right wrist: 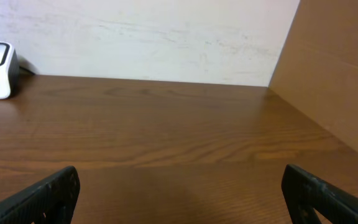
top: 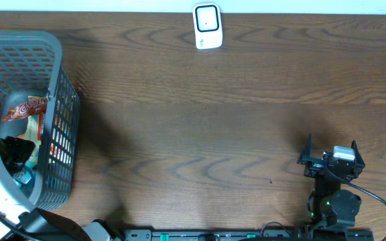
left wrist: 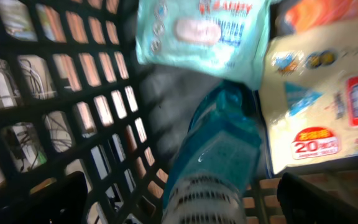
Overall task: Scan the item barcode
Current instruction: 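Grasp the teal bottle with the left gripper and lift it, then carry the teal bottle to the table center below the scanner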
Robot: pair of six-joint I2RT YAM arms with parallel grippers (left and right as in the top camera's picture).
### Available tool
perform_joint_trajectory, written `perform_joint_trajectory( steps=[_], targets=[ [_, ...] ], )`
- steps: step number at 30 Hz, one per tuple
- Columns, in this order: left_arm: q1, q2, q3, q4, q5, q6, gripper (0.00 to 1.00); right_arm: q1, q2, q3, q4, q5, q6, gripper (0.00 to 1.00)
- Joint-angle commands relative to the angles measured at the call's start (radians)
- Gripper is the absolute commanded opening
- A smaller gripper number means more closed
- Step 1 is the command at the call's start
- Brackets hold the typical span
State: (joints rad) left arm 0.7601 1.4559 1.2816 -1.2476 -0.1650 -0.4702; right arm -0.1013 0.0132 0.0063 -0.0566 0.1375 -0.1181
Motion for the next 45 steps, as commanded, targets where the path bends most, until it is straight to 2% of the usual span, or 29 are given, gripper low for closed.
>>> perform_joint_trajectory(
  steps=[1, 5, 6, 10, 12, 14, 16, 18, 28, 39, 45],
  targets=[
    [0.003, -0.005, -0.047, 0.028, 0.065, 0.023, 0.98, 0.005, -0.002, -0.001, -0.004, -0.001, -0.010, 0.99],
    [0.003, -0.005, -0.095, 0.079, 0.097, 0.024, 0.99, 0.005, -0.002, -0.001, -0.004, -0.002, -0.010, 0.99],
    [0.003, -0.005, -0.111, 0.096, 0.098, 0.024, 0.96, 0.005, -0.002, -0.001, -0.004, -0.002, -0.010, 0.99],
    [0.003, -0.005, -0.156, 0.135, 0.104, 0.023, 0.81, 0.005, -0.002, -0.001, -0.004, -0.002, -0.010, 0.99],
    [0.003, -0.005, -0.181, 0.151, 0.106, 0.020, 0.65, 0.005, -0.002, -0.001, -0.004, -0.002, -0.010, 0.99],
    [0.003, -0.005, -0.192, 0.155, 0.105, 0.021, 0.53, 0.005, -0.002, -0.001, -0.004, -0.002, -0.010, 0.99],
    [0.003, -0.006, -0.192, 0.158, 0.106, 0.021, 0.46, 0.005, -0.002, -0.001, -0.004, -0.001, -0.010, 0.99],
    [0.003, -0.009, -0.191, 0.166, 0.106, 0.021, 0.42, 0.005, -0.002, -0.001, -0.004, -0.002, -0.010, 0.99],
    [0.003, -0.069, -0.152, 0.169, 0.106, 0.021, 0.42, 0.005, -0.002, -0.001, -0.004, -0.002, -0.010, 0.99],
    [0.003, -0.252, -0.005, 0.168, 0.106, 0.020, 0.42, 0.005, -0.002, -0.001, -0.004, -0.002, -0.010, 0.99],
    [0.003, -0.356, 0.091, 0.174, 0.125, -0.032, 0.42, 0.005, -0.002, -0.001, -0.004, -0.002, -0.010, 0.99]
  ],
)
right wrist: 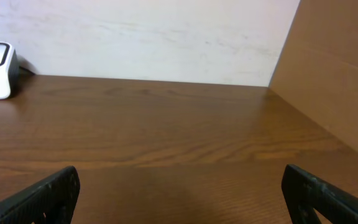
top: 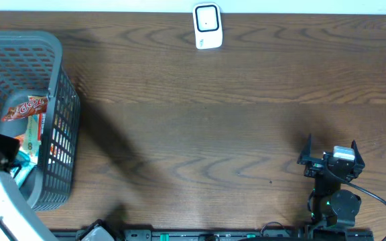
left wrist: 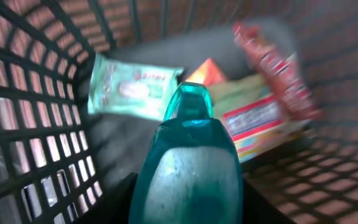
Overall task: Scan the item barcode
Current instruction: 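Carry the teal bottle to the table center below the scanner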
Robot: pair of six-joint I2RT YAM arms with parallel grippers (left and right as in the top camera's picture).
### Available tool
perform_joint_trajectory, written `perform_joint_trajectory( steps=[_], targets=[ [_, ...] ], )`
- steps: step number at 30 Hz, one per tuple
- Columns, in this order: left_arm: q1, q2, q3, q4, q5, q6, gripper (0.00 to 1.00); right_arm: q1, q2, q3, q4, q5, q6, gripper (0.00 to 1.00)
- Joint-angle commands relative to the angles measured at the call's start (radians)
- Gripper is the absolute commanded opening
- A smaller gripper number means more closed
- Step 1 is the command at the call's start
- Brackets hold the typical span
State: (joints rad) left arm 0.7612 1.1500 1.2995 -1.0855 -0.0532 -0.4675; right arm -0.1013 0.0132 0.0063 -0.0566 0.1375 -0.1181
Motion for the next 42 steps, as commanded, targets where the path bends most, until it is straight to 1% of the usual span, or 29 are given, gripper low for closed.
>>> perform_joint_trajectory(
  steps=[1, 3, 5, 8, 10, 12, 13, 15, 19, 24, 25, 26, 27, 29, 31, 34, 37, 42],
  targets=[
    [0.002, -0.064, 0.093, 0.022, 0.042, -0.035, 0.42, 0.005, -0.002, -0.001, -0.004, -0.002, -0.010, 0.99],
    [0.002, -0.093, 0.130, 0.052, 0.113, -0.058, 0.42, 0.005, -0.002, -0.001, -0.004, -0.001, -0.010, 0.99],
    [0.001, -0.132, 0.164, 0.102, 0.236, -0.131, 0.42, 0.005, -0.002, -0.001, -0.004, -0.001, -0.010, 0.99],
    [-0.002, -0.172, 0.166, 0.200, 0.449, -0.211, 0.42, 0.005, -0.002, -0.001, -0.004, -0.002, -0.010, 0.99],
    [-0.018, -0.187, 0.166, 0.264, 0.589, -0.267, 0.42, 0.005, -0.002, -0.001, -0.004, -0.001, -0.010, 0.99],
    [-0.051, -0.192, 0.166, 0.308, 0.693, -0.314, 0.42, 0.005, -0.002, -0.001, -0.004, -0.002, -0.010, 0.99],
    [-0.078, -0.192, 0.166, 0.323, 0.734, -0.329, 0.42, 0.005, -0.002, -0.001, -0.004, -0.002, -0.010, 0.99],
    [-0.146, -0.188, 0.166, 0.329, 0.766, -0.331, 0.42, 0.005, -0.002, -0.001, -0.004, -0.002, -0.010, 0.99],
    [-0.327, -0.174, 0.150, 0.328, 0.755, -0.296, 0.42, 0.005, -0.002, -0.001, -0.004, -0.002, -0.010, 0.99],
    [-0.606, -0.108, 0.116, 0.328, 0.622, -0.253, 0.42, 0.005, -0.002, -0.001, -0.004, -0.002, -0.010, 0.99],
    [-0.712, -0.064, 0.105, 0.327, 0.566, -0.232, 0.42, 0.005, -0.002, -0.001, -0.004, -0.002, -0.010, 0.99],
    [-0.771, -0.035, 0.098, 0.328, 0.537, -0.219, 0.42, 0.005, -0.002, -0.001, -0.004, -0.002, -0.010, 0.99],
    [-0.876, 0.030, 0.092, 0.328, 0.483, -0.194, 0.42, 0.005, -0.002, -0.001, -0.004, -0.002, -0.010, 0.99],
    [-0.981, 0.114, 0.092, 0.331, 0.422, -0.191, 0.42, 0.005, -0.002, -0.001, -0.004, -0.002, -0.010, 0.99],
    [-1.058, 0.195, 0.092, 0.353, 0.384, -0.190, 0.42, 0.005, -0.002, -0.001, -0.004, -0.002, -0.010, 0.99],
    [-1.145, 0.320, 0.092, 0.413, 0.373, -0.187, 0.42, 0.005, -0.002, -0.001, -0.004, -0.002, -0.010, 0.99],
    [-1.206, 0.439, 0.092, 0.458, 0.373, -0.187, 0.42, 0.005, -0.002, -0.001, -0.004, -0.002, -0.010, 0.99],
    [-1.271, 0.592, 0.092, 0.486, 0.374, -0.181, 0.42, 0.005, -0.002, -0.001, -0.004, -0.002, -0.010, 0.99]
  ],
)
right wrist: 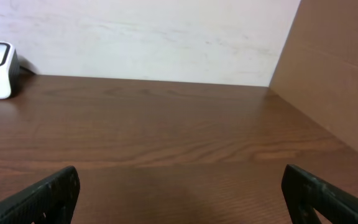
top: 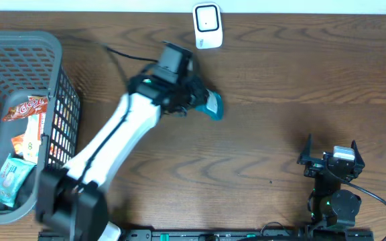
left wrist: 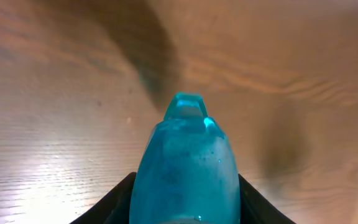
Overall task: Scan the item barcode
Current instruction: 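Carry the teal bottle to the table center below the scanner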
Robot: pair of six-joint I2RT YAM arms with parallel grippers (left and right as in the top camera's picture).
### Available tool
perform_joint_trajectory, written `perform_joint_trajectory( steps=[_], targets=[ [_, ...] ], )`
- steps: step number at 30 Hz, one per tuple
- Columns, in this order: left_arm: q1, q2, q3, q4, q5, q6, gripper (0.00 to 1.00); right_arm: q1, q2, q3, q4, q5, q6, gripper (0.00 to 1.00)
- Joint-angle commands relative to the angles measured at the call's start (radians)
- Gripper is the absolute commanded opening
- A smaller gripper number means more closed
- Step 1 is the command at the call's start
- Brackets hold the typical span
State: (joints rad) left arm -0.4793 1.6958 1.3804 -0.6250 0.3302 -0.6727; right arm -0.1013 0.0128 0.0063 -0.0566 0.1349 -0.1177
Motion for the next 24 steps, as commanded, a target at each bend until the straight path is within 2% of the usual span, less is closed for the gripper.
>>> perform_joint_trajectory(
  steps=[1, 6, 11, 17, 20, 24],
  targets=[
    [-0.039, 0.059, 0.011, 0.033, -0.010, 0.030, 0.42, 0.005, -0.002, -0.001, -0.004, 0.001, -0.011, 0.99],
    [-0.088, 0.115, 0.011, 0.096, -0.009, 0.054, 0.42, 0.005, -0.002, -0.001, -0.004, 0.001, -0.011, 0.99],
    [-0.129, 0.144, 0.011, 0.135, -0.006, -0.001, 0.42, 0.005, -0.002, -0.001, -0.004, 0.001, -0.011, 0.99],
    [-0.174, 0.169, 0.011, 0.172, -0.014, -0.001, 0.43, 0.005, -0.002, -0.001, -0.004, 0.001, -0.011, 0.99],
    [-0.182, 0.181, 0.011, 0.173, -0.048, -0.002, 0.48, 0.005, -0.002, -0.001, -0.004, 0.001, -0.011, 0.99],
    [-0.183, 0.198, 0.011, 0.173, -0.100, -0.002, 0.49, 0.005, -0.002, -0.001, -0.004, 0.002, -0.011, 0.99]
  ],
)
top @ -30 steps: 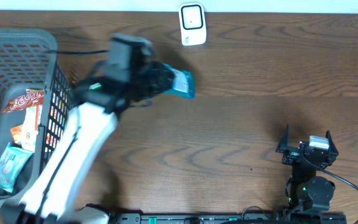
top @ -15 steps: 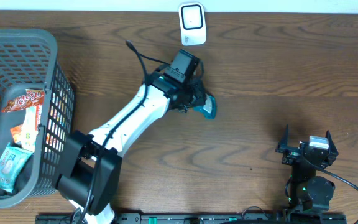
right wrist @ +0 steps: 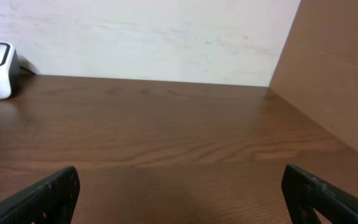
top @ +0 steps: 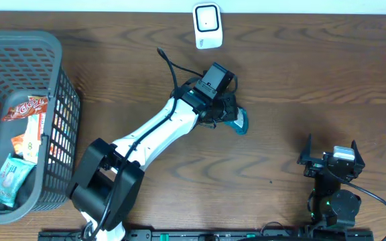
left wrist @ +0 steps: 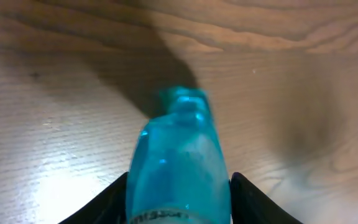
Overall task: Scan the item barcode
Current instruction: 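Carry the teal bottle to the table center below the scanner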
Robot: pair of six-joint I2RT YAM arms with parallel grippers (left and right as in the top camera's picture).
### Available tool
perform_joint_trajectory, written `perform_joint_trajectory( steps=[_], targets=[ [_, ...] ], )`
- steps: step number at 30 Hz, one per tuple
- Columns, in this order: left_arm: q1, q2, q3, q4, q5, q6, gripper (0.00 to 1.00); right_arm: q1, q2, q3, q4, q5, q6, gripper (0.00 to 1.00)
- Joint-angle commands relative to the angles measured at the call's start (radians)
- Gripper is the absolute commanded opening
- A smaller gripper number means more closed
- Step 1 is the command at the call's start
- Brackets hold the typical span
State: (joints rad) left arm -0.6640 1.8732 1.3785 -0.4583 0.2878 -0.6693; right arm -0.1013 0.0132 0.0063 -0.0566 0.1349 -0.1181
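Note:
A teal bottle is held in my left gripper, low over the middle of the table, cap end pointing right and toward the front. The left wrist view shows the bottle filling the space between the black fingers, which are shut on its sides; no barcode shows. The white barcode scanner stands at the table's far edge, beyond and a little left of the bottle, and appears at the left of the right wrist view too, scanner. My right gripper rests open near the front right, holding nothing.
A grey mesh basket sits at the far left, holding a red snack packet, an orange pack and a pale green wipes pack. A brown cardboard wall rises on the right side.
My left gripper, still shut on the teal bottle, has shifted right and toward the front, from just below the scanner to the table's middle. The right arm has not moved.
My left gripper stood open inside the basket around the teal bottle. Then it was shut on the bottle, raised within the basket. Then it held the bottle over the table near the scanner, and now further right. The right gripper stayed open and still.

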Motion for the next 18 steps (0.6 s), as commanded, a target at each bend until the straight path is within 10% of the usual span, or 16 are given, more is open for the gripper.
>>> perform_joint_trajectory(
  steps=[1, 18],
  targets=[
    [0.001, 0.027, 0.013, 0.005, -0.073, -0.005, 0.49, 0.005, -0.002, -0.001, -0.004, 0.002, -0.010, 0.99],
    [0.002, 0.152, 0.010, -0.035, -0.100, 0.007, 0.69, 0.005, -0.002, -0.001, -0.004, 0.001, -0.010, 0.99]
  ],
)
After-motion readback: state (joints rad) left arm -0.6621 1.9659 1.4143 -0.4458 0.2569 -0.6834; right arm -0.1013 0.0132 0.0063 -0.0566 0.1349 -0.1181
